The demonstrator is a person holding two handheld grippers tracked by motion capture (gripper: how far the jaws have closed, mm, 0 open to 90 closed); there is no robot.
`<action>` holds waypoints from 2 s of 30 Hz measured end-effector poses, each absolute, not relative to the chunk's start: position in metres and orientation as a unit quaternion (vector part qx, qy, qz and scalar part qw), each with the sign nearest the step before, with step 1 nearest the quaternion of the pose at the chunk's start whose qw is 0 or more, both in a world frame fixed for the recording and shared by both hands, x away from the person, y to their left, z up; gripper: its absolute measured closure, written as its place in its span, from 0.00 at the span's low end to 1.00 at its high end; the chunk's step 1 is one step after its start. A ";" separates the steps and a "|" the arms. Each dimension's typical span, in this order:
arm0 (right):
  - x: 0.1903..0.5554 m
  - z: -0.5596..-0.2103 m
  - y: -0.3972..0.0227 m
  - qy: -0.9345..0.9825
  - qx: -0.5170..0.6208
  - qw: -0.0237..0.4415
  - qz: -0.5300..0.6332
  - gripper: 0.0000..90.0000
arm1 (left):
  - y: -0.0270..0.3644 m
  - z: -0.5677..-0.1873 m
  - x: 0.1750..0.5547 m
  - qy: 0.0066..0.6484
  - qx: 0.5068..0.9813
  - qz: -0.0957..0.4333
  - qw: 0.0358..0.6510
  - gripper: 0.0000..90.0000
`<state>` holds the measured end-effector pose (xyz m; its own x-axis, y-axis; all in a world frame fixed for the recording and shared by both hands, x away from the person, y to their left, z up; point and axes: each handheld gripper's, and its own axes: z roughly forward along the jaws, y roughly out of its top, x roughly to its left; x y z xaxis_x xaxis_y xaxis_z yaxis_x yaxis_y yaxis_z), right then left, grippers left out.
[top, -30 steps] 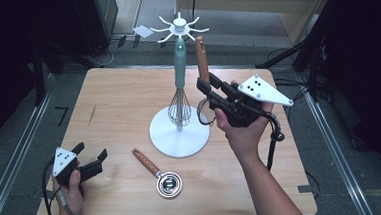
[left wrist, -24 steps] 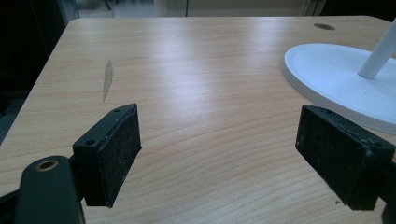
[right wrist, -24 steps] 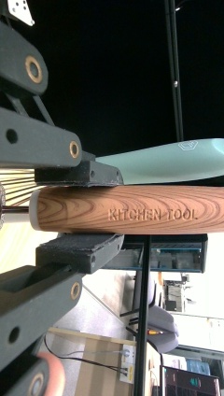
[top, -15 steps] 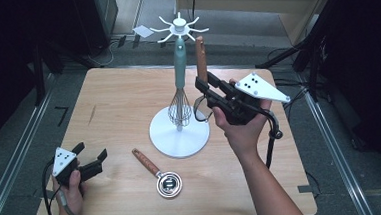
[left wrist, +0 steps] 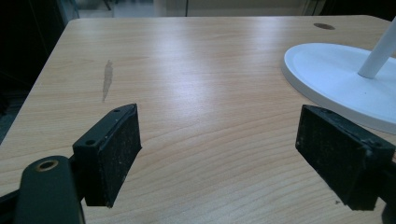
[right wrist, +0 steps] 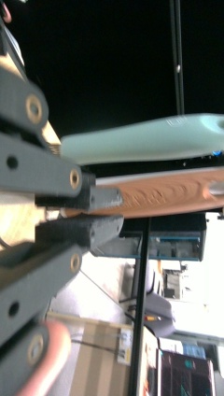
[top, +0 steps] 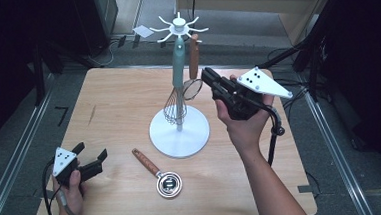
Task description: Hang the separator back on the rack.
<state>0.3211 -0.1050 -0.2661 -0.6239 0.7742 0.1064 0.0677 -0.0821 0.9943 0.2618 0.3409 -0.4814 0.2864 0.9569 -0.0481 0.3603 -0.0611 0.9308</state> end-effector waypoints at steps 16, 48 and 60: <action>0.336 -0.226 -0.105 0.608 0.317 0.292 0.666 1.00 | 0.341 -0.481 0.262 0.505 0.652 0.321 0.465 0.16; 0.328 -0.210 -0.094 0.614 0.278 0.269 0.688 1.00 | 0.341 -0.481 0.262 0.504 0.653 0.320 0.466 0.16; 0.321 -0.211 -0.080 0.621 0.266 0.265 0.688 1.00 | 0.341 -0.481 0.262 0.503 0.655 0.319 0.466 0.16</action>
